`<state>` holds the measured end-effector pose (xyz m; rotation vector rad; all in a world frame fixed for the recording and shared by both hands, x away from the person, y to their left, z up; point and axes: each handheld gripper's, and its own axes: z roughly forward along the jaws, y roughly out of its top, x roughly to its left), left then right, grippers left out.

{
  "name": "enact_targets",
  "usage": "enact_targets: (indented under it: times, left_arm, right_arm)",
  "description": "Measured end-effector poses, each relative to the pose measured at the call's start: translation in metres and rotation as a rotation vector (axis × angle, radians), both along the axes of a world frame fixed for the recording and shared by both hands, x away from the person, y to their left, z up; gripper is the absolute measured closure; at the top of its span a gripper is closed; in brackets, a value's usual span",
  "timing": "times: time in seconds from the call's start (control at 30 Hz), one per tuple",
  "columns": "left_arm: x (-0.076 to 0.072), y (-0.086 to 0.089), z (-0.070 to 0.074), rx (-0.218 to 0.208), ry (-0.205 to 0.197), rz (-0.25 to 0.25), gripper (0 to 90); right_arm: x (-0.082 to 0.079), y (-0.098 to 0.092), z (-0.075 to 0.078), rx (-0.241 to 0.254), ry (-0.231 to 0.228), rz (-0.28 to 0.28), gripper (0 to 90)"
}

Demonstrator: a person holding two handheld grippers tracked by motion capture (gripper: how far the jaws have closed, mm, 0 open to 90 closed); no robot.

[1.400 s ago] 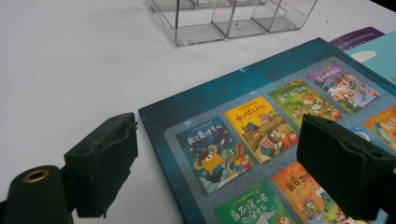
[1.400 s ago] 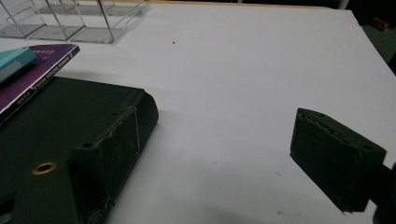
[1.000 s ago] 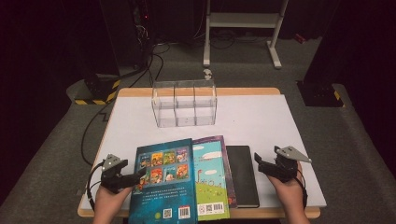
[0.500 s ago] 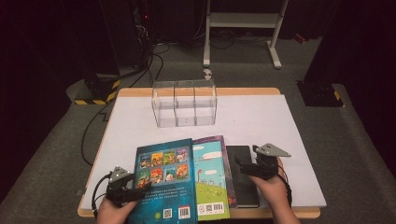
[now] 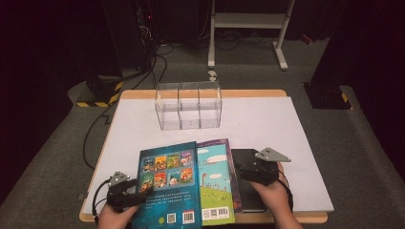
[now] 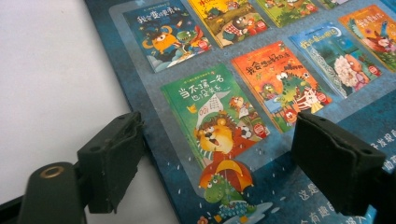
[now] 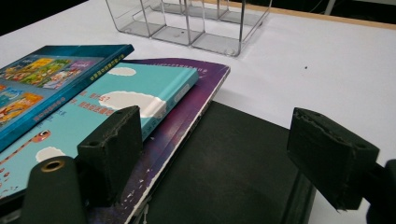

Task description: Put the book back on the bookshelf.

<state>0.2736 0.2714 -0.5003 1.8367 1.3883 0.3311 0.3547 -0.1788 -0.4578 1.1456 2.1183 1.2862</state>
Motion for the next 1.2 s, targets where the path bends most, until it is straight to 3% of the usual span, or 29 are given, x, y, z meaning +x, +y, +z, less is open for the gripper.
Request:
enact_targets:
  times: [0.23, 0.57, 0.77, 1.2]
  left_arm:
    - [0.0, 0.0, 0.0, -0.003, -0.007, 0.0, 19.8]
    - [0.006, -0.012, 0.002, -0.007, -0.02, -0.03, 21.1]
    - [0.016, -0.034, 0.006, -0.008, -0.038, -0.094, 21.9]
    - [0.031, -0.07, 0.013, -0.012, -0.073, -0.189, 23.9]
  right_arm:
    - [-0.002, 0.002, -0.001, 0.001, 0.001, 0.009, 22.5]
    - [-0.01, 0.009, 0.0, 0.008, 0.002, 0.037, 20.6]
    - [-0.024, 0.004, 0.0, 0.03, 0.004, 0.044, 22.2]
    - [-0.048, 0.009, 0.001, 0.022, 0.023, 0.08, 23.6]
